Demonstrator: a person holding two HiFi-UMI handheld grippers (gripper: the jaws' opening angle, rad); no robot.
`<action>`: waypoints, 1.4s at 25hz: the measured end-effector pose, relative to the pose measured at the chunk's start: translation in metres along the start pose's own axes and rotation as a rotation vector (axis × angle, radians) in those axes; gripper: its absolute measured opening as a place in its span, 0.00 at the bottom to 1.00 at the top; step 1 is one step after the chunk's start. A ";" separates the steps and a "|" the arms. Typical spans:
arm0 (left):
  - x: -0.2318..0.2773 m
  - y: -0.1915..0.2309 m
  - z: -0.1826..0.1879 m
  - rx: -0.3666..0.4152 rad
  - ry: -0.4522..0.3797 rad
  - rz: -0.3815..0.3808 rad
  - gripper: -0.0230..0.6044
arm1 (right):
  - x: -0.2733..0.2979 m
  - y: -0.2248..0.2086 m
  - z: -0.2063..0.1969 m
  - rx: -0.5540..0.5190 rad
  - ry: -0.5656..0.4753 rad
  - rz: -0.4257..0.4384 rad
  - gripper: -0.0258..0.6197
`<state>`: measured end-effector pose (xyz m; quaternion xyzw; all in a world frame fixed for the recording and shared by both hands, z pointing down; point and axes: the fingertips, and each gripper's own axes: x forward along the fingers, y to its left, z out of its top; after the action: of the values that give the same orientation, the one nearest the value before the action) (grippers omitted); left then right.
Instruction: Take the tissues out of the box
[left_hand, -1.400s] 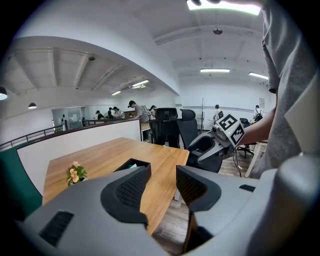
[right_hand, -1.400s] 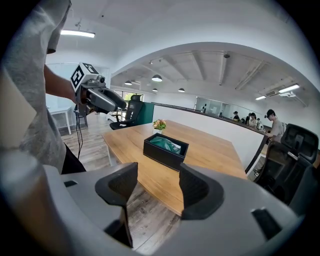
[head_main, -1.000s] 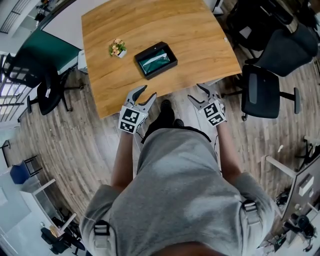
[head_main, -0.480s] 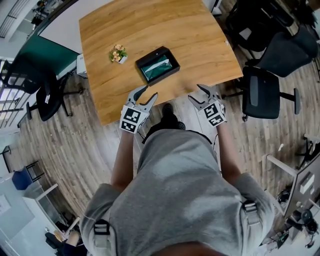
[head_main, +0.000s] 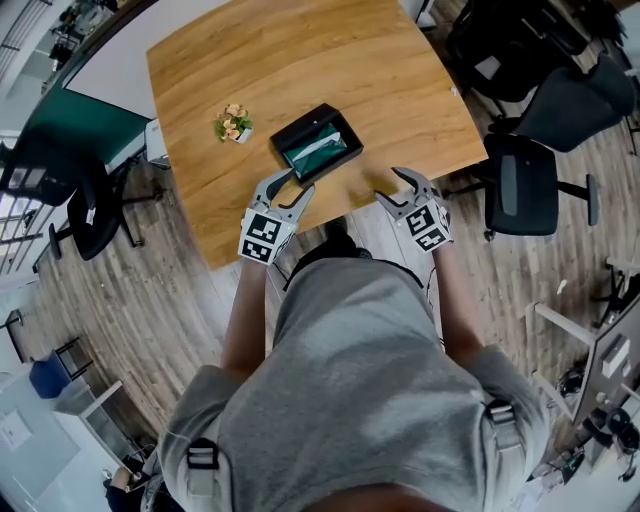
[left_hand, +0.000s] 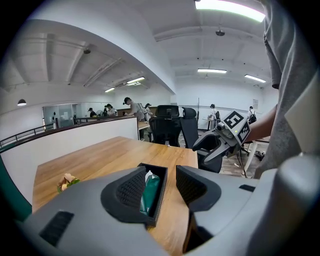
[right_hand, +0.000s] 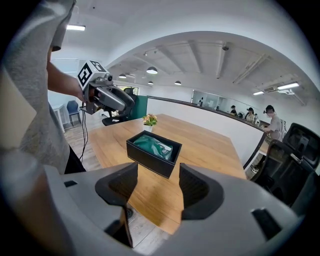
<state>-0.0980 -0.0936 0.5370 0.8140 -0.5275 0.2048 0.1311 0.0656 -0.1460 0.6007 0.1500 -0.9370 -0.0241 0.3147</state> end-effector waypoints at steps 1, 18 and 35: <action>0.003 0.004 0.000 0.004 0.000 -0.004 0.36 | 0.004 -0.002 0.001 0.001 0.002 -0.003 0.45; 0.052 0.045 -0.023 0.059 0.054 -0.130 0.36 | 0.046 -0.027 0.012 0.032 0.054 -0.056 0.46; 0.087 0.055 -0.038 0.097 0.137 -0.122 0.37 | 0.062 -0.044 0.000 0.031 0.089 -0.028 0.46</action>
<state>-0.1241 -0.1698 0.6114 0.8341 -0.4563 0.2769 0.1394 0.0305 -0.2064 0.6305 0.1687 -0.9200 -0.0072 0.3536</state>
